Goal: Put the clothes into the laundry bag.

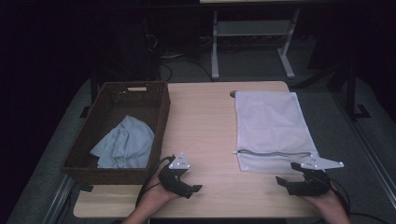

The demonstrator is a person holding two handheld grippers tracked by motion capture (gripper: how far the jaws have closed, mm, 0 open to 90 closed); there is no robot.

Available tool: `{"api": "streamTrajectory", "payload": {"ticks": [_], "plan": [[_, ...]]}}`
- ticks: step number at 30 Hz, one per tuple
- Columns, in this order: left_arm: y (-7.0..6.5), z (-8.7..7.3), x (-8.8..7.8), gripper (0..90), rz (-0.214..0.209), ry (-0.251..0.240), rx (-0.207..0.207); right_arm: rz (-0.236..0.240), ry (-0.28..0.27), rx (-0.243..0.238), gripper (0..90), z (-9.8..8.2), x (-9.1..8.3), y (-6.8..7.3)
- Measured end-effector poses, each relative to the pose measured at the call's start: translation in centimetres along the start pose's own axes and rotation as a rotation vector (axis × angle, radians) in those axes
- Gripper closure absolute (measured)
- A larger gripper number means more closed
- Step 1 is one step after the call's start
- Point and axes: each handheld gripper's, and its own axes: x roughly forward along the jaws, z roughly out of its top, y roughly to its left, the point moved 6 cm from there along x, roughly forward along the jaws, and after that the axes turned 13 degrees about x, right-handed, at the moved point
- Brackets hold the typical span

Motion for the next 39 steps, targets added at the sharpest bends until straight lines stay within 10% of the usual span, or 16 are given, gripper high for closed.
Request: {"api": "streamTrajectory", "payload": {"ticks": [20, 39], "plan": [[-0.4, 4.6, -3.2, 12.3, -0.051, 0.012, 0.048, 0.029, 0.014, -0.017, 13.6, -1.6, 0.3, 1.2], [4.3, 8.2, -7.5, 12.5, 0.026, 0.046, 0.073, 0.027, 0.018, -0.020, 13.4, -1.6, 0.4, 1.2]]}}
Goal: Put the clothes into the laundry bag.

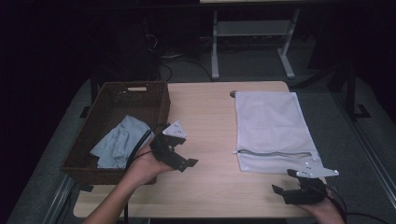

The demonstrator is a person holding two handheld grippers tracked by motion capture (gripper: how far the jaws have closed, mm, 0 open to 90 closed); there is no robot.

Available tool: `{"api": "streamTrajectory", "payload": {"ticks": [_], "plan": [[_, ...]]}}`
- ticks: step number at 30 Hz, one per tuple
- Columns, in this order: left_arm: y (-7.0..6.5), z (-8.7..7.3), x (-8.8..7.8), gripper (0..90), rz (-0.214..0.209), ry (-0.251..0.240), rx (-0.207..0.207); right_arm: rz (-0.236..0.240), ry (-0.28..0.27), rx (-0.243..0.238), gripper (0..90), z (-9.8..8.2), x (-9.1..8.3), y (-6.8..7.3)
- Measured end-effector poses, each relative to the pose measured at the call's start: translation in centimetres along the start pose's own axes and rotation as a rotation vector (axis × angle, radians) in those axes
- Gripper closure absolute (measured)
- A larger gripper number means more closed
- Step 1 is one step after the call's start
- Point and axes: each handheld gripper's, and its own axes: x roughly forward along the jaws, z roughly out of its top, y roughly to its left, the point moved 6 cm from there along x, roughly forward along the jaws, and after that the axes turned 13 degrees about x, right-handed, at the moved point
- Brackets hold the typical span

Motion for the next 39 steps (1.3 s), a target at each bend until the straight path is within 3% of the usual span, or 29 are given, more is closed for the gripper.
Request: {"api": "streamTrajectory", "payload": {"ticks": [9, 10, 14, 16, 17, 20, 22, 25, 26, 28, 30, 31, 32, 34, 39], "plan": [[4.7, -1.0, -3.4, 12.5, 0.112, 0.048, -0.042, -0.003, 0.001, -0.003, 13.4, 0.0, 0.1, 0.0], [4.7, -1.0, -3.4, 12.5, 0.112, 0.048, -0.042, -0.003, 0.001, -0.003, 13.4, 0.0, 0.1, 0.0], [7.2, -2.3, -5.4, 12.5, 0.181, 0.071, -0.089, -0.003, 0.002, -0.002, 13.4, 0.0, 0.1, 0.0], [7.6, -2.6, -5.6, 12.5, 0.190, 0.074, -0.098, -0.003, 0.002, -0.005, 13.4, 0.0, 0.1, 0.1], [8.5, -3.5, -6.3, 12.3, 0.216, 0.090, -0.112, -0.006, 0.004, -0.009, 13.4, 0.0, 0.1, 0.1], [9.4, -4.4, -6.8, 12.2, 0.235, 0.093, -0.140, -0.006, 0.005, -0.010, 13.4, 0.0, 0.2, 0.1], [10.7, -6.3, -7.5, 12.0, 0.267, 0.115, -0.182, -0.006, 0.003, -0.008, 13.4, 0.0, 0.1, 0.1], [11.4, -7.5, -7.8, 11.6, 0.287, 0.131, -0.203, -0.006, 0.003, -0.003, 13.3, 0.0, 0.1, 0.0], [12.2, -9.0, -8.1, 11.4, 0.306, 0.145, -0.230, -0.006, 0.004, -0.003, 13.3, 0.0, 0.1, 0.0], [12.6, -9.6, -8.2, 11.3, 0.311, 0.150, -0.244, -0.006, 0.005, -0.005, 13.3, -0.1, 0.1, 0.1], [13.5, -11.4, -8.3, 10.9, 0.321, 0.167, -0.276, -0.003, 0.010, -0.010, 13.1, -0.1, 0.2, 0.1], [13.5, -11.4, -8.3, 10.9, 0.321, 0.167, -0.276, -0.004, 0.011, -0.009, 13.1, -0.1, 0.2, 0.1], [14.1, -13.0, -8.2, 10.8, 0.333, 0.189, -0.303, -0.007, 0.012, -0.010, 13.1, -0.1, 0.3, 0.1], [14.5, -14.2, -8.0, 10.6, 0.334, 0.203, -0.323, -0.009, 0.011, -0.008, 13.1, -0.1, 0.2, 0.1], [15.1, -16.2, -7.5, 10.5, 0.333, 0.223, -0.369, -0.011, 0.013, -0.005, 13.1, -0.1, 0.3, 0.0]]}}
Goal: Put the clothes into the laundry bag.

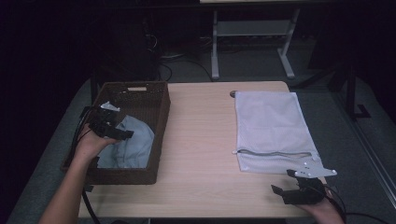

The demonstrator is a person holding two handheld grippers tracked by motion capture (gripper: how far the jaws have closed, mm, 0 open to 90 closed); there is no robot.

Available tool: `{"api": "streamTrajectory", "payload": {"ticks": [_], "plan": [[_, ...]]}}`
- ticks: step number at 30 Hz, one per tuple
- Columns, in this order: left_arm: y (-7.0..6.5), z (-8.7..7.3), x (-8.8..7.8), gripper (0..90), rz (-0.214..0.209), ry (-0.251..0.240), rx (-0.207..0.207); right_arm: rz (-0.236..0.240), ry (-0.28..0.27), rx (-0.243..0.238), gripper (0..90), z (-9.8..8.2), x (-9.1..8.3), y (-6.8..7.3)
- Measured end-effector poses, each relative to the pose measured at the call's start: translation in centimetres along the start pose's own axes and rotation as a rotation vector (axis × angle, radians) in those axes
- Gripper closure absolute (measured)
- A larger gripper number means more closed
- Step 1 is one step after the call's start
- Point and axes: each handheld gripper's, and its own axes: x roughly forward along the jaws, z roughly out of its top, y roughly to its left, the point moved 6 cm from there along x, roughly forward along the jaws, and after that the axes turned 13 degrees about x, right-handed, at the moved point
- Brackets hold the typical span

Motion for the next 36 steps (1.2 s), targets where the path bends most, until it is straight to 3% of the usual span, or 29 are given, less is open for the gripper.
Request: {"api": "streamTrajectory", "payload": {"ticks": [3, 7, 11, 12, 15, 20, 31, 33, 35, 36], "plan": [[0.1, -0.7, 1.0, 10.4, -0.010, 0.015, -0.014, -0.004, 0.005, -0.007, 13.1, 0.0, 0.0, 0.1], [0.2, -1.7, 2.7, 9.9, -0.003, 0.086, -0.005, -0.003, 0.008, -0.008, 13.1, -0.1, 0.1, 0.1], [0.5, -2.2, 3.3, 9.7, -0.001, 0.096, -0.019, 0.000, 0.011, -0.009, 13.1, -0.1, 0.1, 0.1], [0.7, -2.6, 3.8, 9.8, -0.023, 0.114, -0.039, 0.001, 0.012, -0.013, 13.1, -0.1, 0.1, 0.2], [0.7, -2.9, 4.1, 9.8, -0.032, 0.127, -0.042, 0.002, 0.016, -0.017, 13.2, -0.1, 0.1, 0.2], [0.9, -4.0, 5.2, 9.8, -0.071, 0.172, -0.082, 0.002, 0.020, -0.028, 13.2, -0.2, 0.1, 0.3], [0.7, -4.4, 5.8, 10.0, -0.088, 0.170, -0.089, 0.014, 0.042, -0.046, 13.5, -0.3, 0.3, 0.6], [0.4, -4.1, 5.5, 22.0, -0.119, 0.155, -0.072, 0.019, 0.046, -0.052, 13.6, -0.4, 0.3, 0.7], [0.4, -4.1, 5.5, 26.3, -0.117, 0.158, -0.072, 0.019, 0.046, -0.054, 13.7, -0.4, 0.3, 0.7], [0.2, -3.9, 5.2, 31.9, -0.137, 0.153, -0.062, 0.022, 0.046, -0.054, 13.8, -0.4, 0.3, 0.7]]}}
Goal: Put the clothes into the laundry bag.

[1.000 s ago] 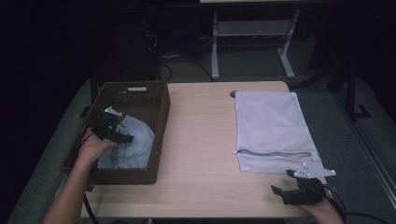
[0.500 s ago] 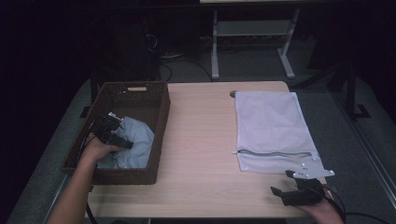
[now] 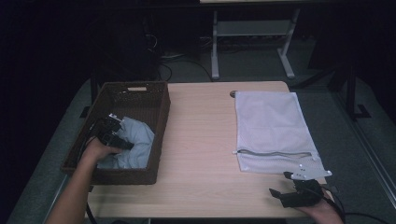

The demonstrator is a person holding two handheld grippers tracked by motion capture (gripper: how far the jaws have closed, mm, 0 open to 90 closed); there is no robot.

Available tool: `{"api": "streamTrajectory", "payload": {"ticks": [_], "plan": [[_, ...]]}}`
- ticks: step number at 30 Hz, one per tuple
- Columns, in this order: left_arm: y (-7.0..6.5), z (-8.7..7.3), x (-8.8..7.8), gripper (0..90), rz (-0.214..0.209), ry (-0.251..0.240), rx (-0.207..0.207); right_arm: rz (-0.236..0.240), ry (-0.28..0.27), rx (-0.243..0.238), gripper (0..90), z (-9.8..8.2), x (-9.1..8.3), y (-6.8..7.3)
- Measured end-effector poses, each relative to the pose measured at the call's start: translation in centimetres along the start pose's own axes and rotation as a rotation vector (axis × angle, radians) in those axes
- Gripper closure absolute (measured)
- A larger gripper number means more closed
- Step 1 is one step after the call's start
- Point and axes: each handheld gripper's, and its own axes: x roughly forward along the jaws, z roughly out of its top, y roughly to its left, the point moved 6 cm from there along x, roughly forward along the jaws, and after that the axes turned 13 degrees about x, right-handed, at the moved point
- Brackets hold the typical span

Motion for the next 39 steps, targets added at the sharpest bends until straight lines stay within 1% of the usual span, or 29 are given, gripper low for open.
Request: {"api": "streamTrajectory", "payload": {"ticks": [1, 2, 3, 4, 5, 6, 9, 14, 16, 17, 18, 20, 21, 22, 23, 24, 25, 26, 27, 29, 30, 31, 32, 33, 34, 35, 36, 37, 39], "plan": [[0.0, 0.0, 0.0, 38.2, 0.000, 0.000, 0.000, 0.000, 0.000, 0.000, 13.8, 0.0, 0.0, 0.0], [-0.1, 0.0, -0.1, 38.2, 0.004, 0.006, 0.005, 0.001, 0.000, 0.000, 13.8, 0.0, 0.0, 0.0], [-0.2, 0.1, -0.2, 41.0, -0.008, 0.006, 0.002, 0.001, 0.000, -0.001, 13.9, 0.0, 0.0, 0.0], [-0.4, 0.1, -0.3, 53.8, -0.021, -0.001, -0.003, 0.004, 0.001, -0.004, 13.9, 0.0, 0.1, 0.1], [-0.4, 0.1, -0.4, 53.8, -0.023, 0.007, 0.001, 0.004, 0.001, -0.004, 13.9, 0.0, 0.1, 0.1], [-0.6, 0.2, -0.5, 65.3, -0.031, 0.008, -0.001, 0.005, 0.002, -0.002, 13.9, 0.0, 0.1, 0.1], [-0.6, 0.3, -0.7, 72.3, -0.030, 0.015, 0.001, 0.007, 0.002, -0.002, 13.9, 0.0, 0.1, 0.1], [-0.6, 0.7, -1.2, 74.5, -0.028, 0.018, -0.017, 0.011, 0.002, 0.003, 13.9, 0.0, 0.1, 0.0], [-0.6, 1.0, -1.7, 75.0, -0.040, -0.011, -0.023, 0.013, 0.003, 0.007, 13.9, 0.0, 0.1, 0.0], [-0.6, 1.0, -1.7, 75.1, -0.040, -0.011, -0.023, 0.013, 0.003, 0.007, 13.9, 0.0, 0.1, 0.0], [-0.5, 1.2, -2.1, 75.1, -0.050, -0.031, -0.028, 0.013, 0.002, 0.009, 13.9, 0.0, 0.1, -0.1], [-0.5, 1.3, -2.3, 75.1, -0.055, -0.041, -0.034, 0.012, 0.001, 0.011, 13.9, 0.0, 0.1, -0.1], [-0.5, 1.4, -2.5, 75.2, -0.058, -0.054, -0.040, 0.012, 0.000, 0.010, 13.9, 0.0, 0.1, -0.1], [-0.4, 1.6, -3.1, 75.1, -0.060, -0.083, -0.045, 0.012, -0.001, 0.012, 13.9, 0.1, 0.1, -0.1], [-0.4, 1.6, -3.1, 75.2, -0.060, -0.083, -0.045, 0.011, 0.000, 0.012, 13.9, 0.0, 0.1, -0.1], [-0.4, 1.7, -3.5, 75.2, -0.060, -0.093, -0.041, 0.011, 0.000, 0.012, 13.9, 0.0, 0.1, -0.1], [-0.5, 2.0, -4.2, 75.2, -0.060, -0.120, -0.043, 0.012, -0.001, 0.013, 13.9, 0.1, 0.1, -0.1], [-0.5, 2.0, -4.2, 75.2, -0.060, -0.120, -0.043, 0.011, -0.002, 0.012, 13.9, 0.1, 0.1, -0.1], [-0.5, 2.3, -5.1, 75.3, -0.054, -0.153, -0.039, 0.011, -0.003, 0.014, 13.9, 0.1, 0.1, -0.1], [-0.6, 2.5, -5.6, 75.3, -0.049, -0.167, -0.034, 0.010, -0.003, 0.014, 13.9, 0.1, 0.1, -0.1], [-0.7, 2.8, -6.5, 75.3, -0.039, -0.200, -0.033, 0.009, -0.005, 0.012, 13.9, 0.1, 0.0, -0.1], [-0.7, 2.8, -6.5, 75.4, -0.039, -0.200, -0.033, 0.009, -0.007, 0.013, 13.9, 0.1, 0.0, -0.1], [-0.8, 3.2, -7.6, 75.4, -0.026, -0.238, -0.034, 0.010, -0.009, 0.015, 13.9, 0.1, 0.0, -0.1], [-0.8, 3.2, -7.6, 75.4, -0.026, -0.238, -0.034, 0.010, -0.009, 0.015, 13.9, 0.1, 0.0, -0.1], [-0.9, 3.5, -8.7, 75.4, -0.015, -0.266, -0.028, 0.010, -0.009, 0.016, 13.9, 0.1, 0.0, -0.1], [-0.9, 3.5, -8.7, 75.4, -0.015, -0.266, -0.028, 0.010, -0.009, 0.016, 13.9, 0.1, 0.0, -0.1], [-1.1, 3.8, -9.4, 75.4, -0.013, -0.283, -0.021, 0.011, -0.008, 0.014, 13.9, 0.1, 0.1, -0.1], [-1.1, 3.8, -9.4, 75.4, -0.013, -0.283, -0.021, 0.011, -0.008, 0.012, 13.9, 0.1, 0.1, -0.1], [-1.3, 4.0, -10.3, 75.5, -0.012, -0.294, -0.012, 0.010, -0.009, 0.014, 13.9, 0.1, 0.1, -0.1]]}}
